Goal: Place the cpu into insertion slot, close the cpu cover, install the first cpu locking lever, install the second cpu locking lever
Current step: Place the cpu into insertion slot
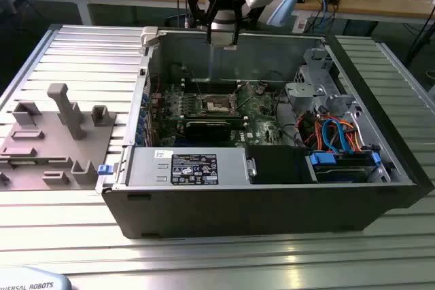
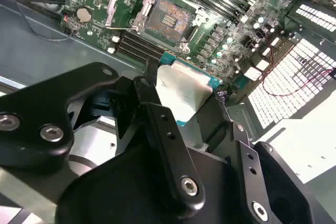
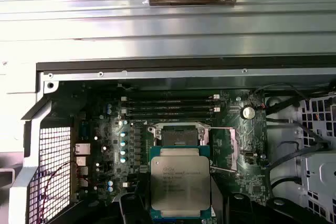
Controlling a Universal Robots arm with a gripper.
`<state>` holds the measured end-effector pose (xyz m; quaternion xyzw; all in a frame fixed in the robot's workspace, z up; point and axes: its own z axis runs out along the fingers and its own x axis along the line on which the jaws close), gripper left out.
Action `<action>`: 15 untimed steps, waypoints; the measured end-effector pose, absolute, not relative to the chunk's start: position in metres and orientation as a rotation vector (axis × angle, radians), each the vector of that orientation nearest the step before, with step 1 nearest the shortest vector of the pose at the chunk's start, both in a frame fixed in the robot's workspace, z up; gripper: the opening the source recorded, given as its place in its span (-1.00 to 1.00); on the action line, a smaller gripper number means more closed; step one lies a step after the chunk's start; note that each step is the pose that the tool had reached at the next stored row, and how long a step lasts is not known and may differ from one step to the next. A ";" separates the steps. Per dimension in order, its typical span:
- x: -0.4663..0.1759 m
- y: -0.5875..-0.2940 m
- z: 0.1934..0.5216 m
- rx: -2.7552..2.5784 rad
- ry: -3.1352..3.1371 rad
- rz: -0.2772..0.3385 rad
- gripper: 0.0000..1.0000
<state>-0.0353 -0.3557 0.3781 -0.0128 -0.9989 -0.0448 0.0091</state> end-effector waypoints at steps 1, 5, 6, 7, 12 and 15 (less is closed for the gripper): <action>-0.035 -0.356 0.378 -0.040 -3.120 -0.140 0.08; -0.035 -0.356 0.377 -0.040 -3.120 -0.140 0.08; -0.035 -0.356 0.377 -0.040 -3.120 -0.140 0.08; -0.035 -0.356 0.376 -0.040 -3.120 -0.140 0.08; -0.035 -0.356 0.375 -0.040 -3.120 -0.140 0.08; -0.035 -0.356 0.374 -0.040 -3.120 -0.140 0.08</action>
